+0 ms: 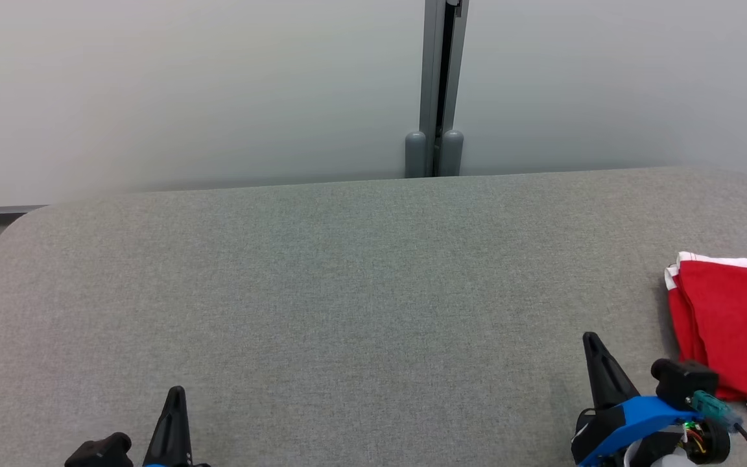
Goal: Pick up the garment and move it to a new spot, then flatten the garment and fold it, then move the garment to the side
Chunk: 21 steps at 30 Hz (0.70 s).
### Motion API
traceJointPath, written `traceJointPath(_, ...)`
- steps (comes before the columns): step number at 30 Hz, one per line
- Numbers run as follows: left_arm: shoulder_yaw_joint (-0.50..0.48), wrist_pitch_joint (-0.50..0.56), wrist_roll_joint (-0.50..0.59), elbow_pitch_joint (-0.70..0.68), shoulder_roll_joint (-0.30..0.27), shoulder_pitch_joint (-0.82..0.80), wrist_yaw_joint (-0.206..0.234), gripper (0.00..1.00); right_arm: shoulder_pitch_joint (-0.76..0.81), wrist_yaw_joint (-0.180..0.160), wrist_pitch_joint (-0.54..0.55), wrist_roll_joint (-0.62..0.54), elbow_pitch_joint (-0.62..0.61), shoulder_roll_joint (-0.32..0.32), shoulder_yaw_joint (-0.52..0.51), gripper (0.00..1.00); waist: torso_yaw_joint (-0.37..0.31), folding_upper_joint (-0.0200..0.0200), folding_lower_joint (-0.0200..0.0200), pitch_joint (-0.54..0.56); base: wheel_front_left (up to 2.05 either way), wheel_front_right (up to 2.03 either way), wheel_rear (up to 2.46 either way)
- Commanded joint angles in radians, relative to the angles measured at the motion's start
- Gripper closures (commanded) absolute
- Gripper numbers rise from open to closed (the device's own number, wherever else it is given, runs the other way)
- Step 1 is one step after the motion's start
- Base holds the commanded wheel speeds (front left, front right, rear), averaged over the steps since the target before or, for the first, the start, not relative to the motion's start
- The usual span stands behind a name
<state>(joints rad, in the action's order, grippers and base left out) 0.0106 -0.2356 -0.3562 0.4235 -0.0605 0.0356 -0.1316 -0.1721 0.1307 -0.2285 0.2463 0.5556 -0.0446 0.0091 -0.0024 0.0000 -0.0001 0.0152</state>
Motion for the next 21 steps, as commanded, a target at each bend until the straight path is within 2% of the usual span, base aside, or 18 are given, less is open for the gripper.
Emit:
traceJointPath(1,-0.009,0.010,-0.039,-0.020,-0.004,-0.027,0.000,1.00,-0.021,0.000,0.011,0.045,-0.024,-0.003,-0.009,1.00,0.000,0.0000,0.0001,0.000,0.00,0.00,0.00)
traceJointPath(21,-0.038,0.097,-0.357,-0.067,-0.001,-0.058,0.000,1.00,0.010,0.000,0.089,0.393,-0.111,-0.004,-0.030,1.00,0.000,0.0000,0.0001,-0.003,0.00,0.00,0.00)
